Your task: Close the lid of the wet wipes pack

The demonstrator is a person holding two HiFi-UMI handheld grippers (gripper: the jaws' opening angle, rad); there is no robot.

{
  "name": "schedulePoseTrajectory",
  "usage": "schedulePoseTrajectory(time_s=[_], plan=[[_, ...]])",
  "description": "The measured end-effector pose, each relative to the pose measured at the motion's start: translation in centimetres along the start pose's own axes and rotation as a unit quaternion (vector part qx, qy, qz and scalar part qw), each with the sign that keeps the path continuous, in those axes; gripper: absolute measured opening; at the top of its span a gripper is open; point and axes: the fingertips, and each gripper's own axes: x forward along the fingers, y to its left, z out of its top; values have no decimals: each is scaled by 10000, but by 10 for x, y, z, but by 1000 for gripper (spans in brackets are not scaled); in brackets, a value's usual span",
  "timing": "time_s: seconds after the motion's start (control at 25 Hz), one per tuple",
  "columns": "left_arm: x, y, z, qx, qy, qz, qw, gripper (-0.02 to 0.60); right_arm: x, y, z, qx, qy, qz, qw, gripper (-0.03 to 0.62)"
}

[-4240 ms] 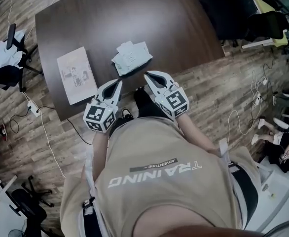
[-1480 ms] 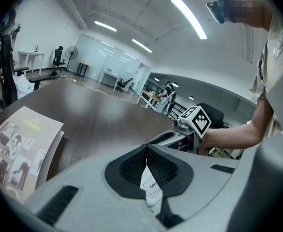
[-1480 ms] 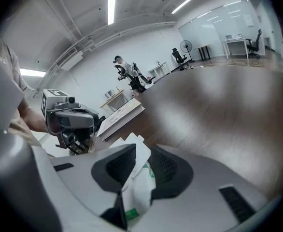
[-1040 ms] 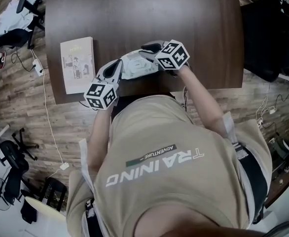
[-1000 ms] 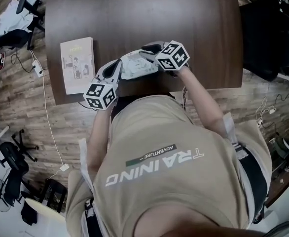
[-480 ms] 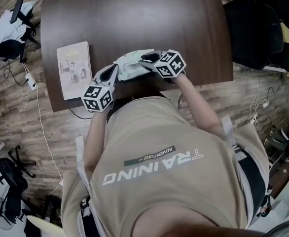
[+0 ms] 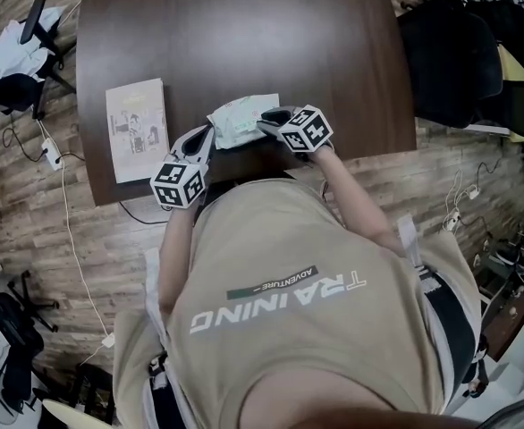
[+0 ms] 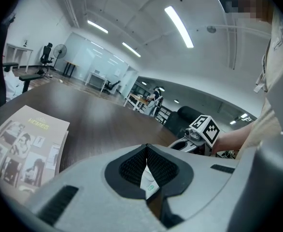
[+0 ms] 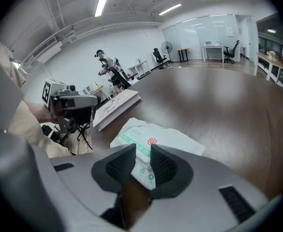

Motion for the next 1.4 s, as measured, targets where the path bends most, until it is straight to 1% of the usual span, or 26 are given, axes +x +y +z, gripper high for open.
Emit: schedulePoseTrajectory(time_s=[0.16, 0.32, 0.36, 0.52, 0.6, 0.68, 0.72, 0.8, 0.88, 1.04, 1.12, 1.28, 1.4], plan=[[1, 6, -2, 30, 53, 28, 10000, 5, 9, -2, -10, -79, 264, -149, 9995, 95], [4, 5, 0, 32, 81, -35, 10000, 5, 15, -9, -13, 34, 436, -316, 9985, 62], [6, 4, -1, 58, 109, -70, 9999, 5, 15, -11, -13, 88, 465, -335, 9983, 51], [16, 3, -8, 210, 290, -166, 9992, 5, 16, -13, -16, 172, 584, -271, 9978, 48], [23, 5, -9, 195, 319, -219, 9991, 5, 18, -14, -14, -1, 615, -261, 9978, 46], [29, 5, -8, 189, 327, -282, 9989, 5, 20, -13, -12, -283, 620, -285, 9973, 46], [31, 4, -7, 202, 334, -305, 9988, 5, 20, -12, -13, -333, 609, -300, 9971, 44], [34, 2, -1, 246, 312, -335, 9986, 5, 20, -12, -15, -238, 575, -326, 9975, 41], [35, 1, 6, 293, 263, -351, 9986, 5, 19, -9, -14, -320, 598, -385, 9970, 23], [32, 0, 15, 331, 206, -291, 9988, 5, 20, 6, -4, -882, 710, -487, 9924, 15], [32, 0, 19, 307, 152, -218, 9992, 5, 21, 11, 2, -1042, 675, -462, 9912, 15], [27, 1, 23, 236, 63, -148, 9996, 5, 25, 17, 10, -1039, 579, -340, 9923, 15], [23, 3, 23, 215, 66, -121, 9997, 5, 26, 18, 8, -1030, 643, -306, 9921, 15]])
